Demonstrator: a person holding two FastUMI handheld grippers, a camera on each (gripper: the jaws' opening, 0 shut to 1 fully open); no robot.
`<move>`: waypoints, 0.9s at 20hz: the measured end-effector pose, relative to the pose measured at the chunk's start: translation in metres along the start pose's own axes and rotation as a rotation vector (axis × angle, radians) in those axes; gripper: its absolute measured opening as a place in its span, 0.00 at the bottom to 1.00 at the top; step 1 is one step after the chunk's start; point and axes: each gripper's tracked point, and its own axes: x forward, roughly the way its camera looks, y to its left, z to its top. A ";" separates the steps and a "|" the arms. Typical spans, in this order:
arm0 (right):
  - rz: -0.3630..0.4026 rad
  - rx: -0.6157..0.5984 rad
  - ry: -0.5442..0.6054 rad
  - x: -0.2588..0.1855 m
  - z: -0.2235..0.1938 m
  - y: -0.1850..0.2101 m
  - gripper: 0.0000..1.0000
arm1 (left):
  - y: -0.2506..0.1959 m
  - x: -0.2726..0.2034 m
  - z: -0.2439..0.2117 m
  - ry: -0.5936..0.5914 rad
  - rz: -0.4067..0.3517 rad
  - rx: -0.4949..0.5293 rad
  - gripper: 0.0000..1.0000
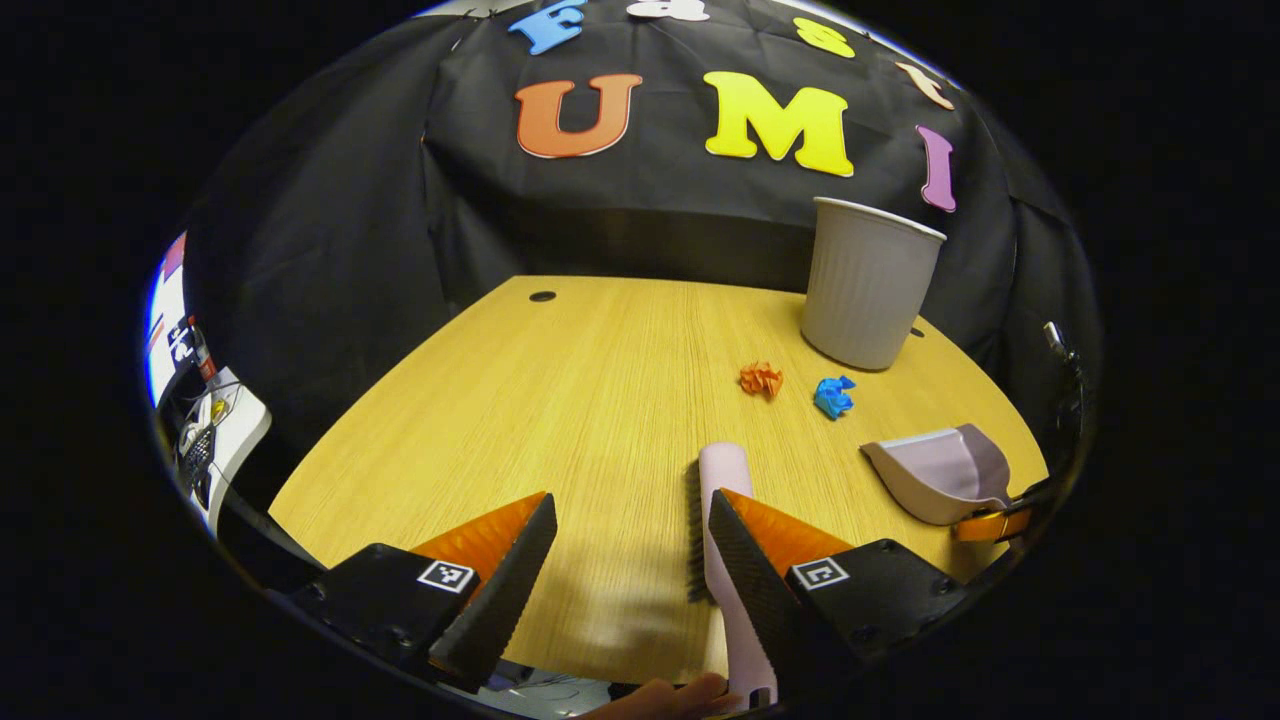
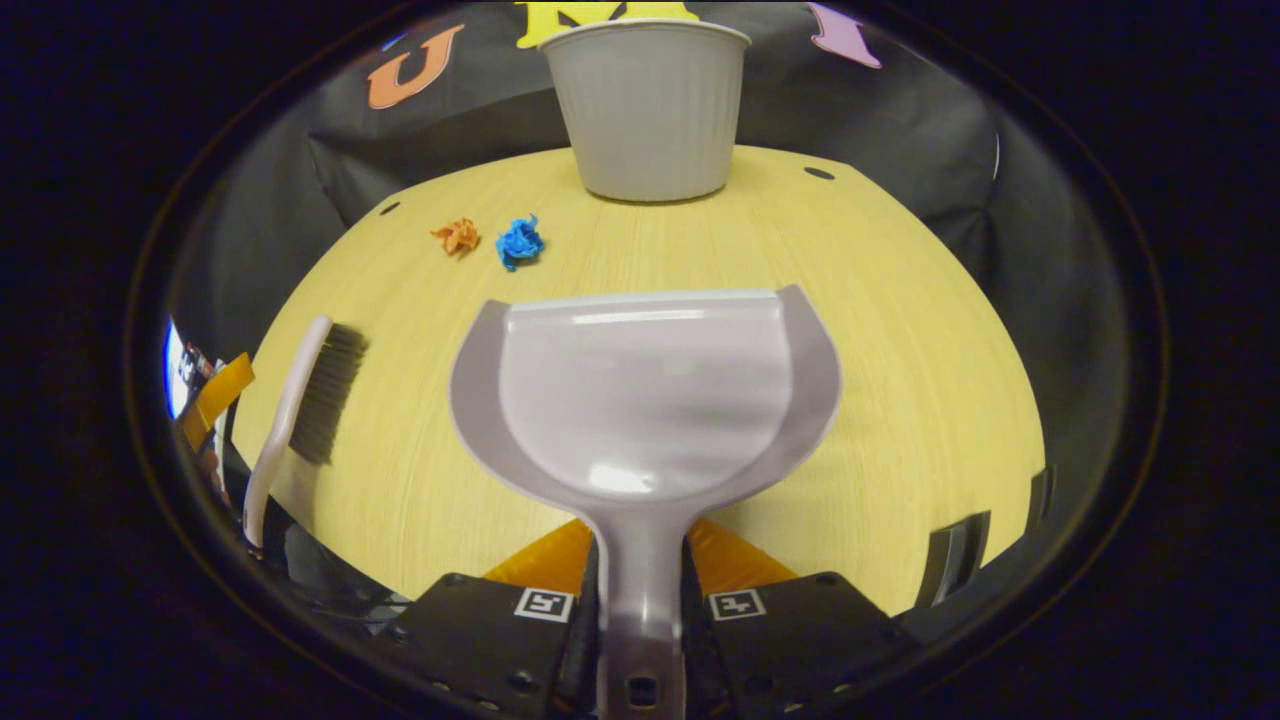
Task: Pick up the small broom and dustpan from the desktop, sweep the trash into the dustpan with the broom, and then empty the trash into the garbage bin.
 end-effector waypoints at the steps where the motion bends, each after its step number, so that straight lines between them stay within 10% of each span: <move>1: 0.025 0.008 -0.010 -0.003 0.000 0.000 0.33 | -0.003 -0.001 -0.003 0.028 -0.002 -0.002 0.99; 13: 0.097 -0.096 -0.132 -0.026 -0.002 -0.022 0.33 | -0.047 -0.001 -0.061 0.330 -0.078 0.051 0.95; 18: 0.096 -0.115 -0.151 -0.032 0.005 -0.035 0.33 | -0.051 0.014 -0.088 0.474 -0.104 -0.001 0.67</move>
